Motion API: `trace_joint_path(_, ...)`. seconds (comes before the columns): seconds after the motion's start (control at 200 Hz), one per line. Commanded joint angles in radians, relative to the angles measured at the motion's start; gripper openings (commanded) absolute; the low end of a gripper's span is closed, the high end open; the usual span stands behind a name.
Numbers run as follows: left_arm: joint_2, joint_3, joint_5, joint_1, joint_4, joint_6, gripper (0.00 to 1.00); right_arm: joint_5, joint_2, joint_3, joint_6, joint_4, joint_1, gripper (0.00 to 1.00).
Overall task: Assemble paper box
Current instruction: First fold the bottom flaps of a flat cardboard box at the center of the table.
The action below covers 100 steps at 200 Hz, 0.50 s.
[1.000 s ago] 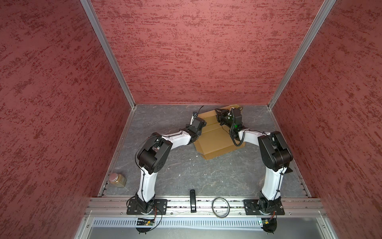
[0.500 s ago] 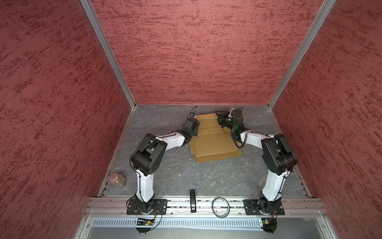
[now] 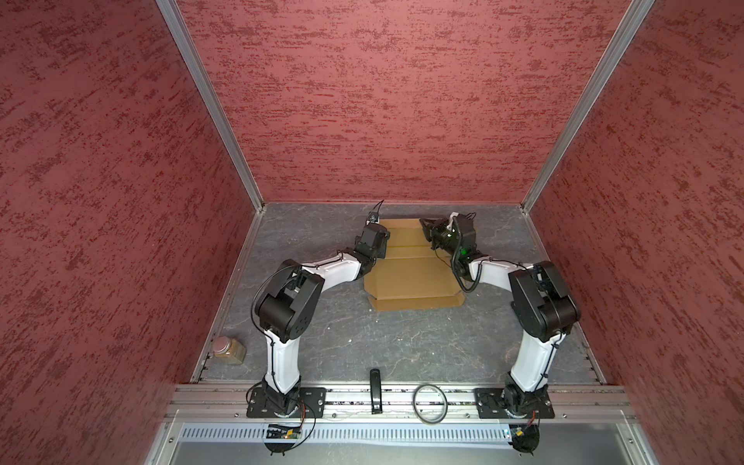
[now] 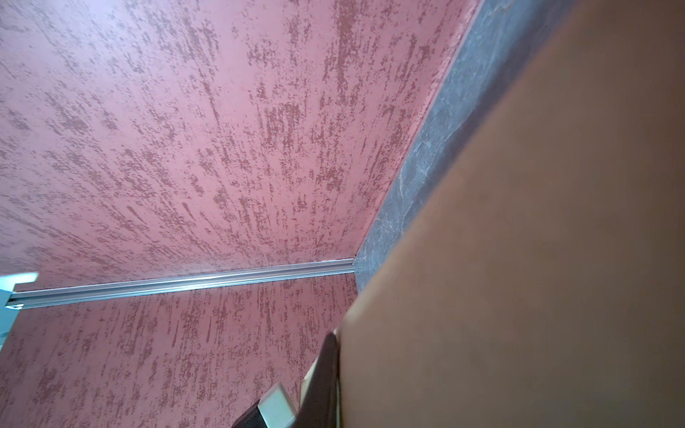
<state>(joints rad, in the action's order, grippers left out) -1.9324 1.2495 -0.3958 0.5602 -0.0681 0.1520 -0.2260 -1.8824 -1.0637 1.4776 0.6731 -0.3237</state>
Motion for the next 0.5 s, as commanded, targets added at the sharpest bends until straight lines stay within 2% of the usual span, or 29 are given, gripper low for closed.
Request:
trace_joint_path(0.0,-0.038,0.031,-0.054,0.008,0.036,0.055,0.17,0.035,-0.014,0.011,0.062,0.075,-0.012,0.05)
trace_joint_path(0.12,-0.056,0.051,-0.073,0.012,0.059,0.079,0.18,0.041,-0.018,0.006,0.072,0.076,-0.018,0.04)
trace_joint_path(0.331,-0.082,0.072,-0.109,0.02,0.085,0.09,0.29,0.052,-0.019,0.0,0.084,0.069,-0.023,0.03)
trace_joint_path(0.496,-0.09,0.074,-0.114,0.021,0.088,0.096,0.3,0.056,-0.017,-0.007,0.087,0.063,-0.024,0.02)
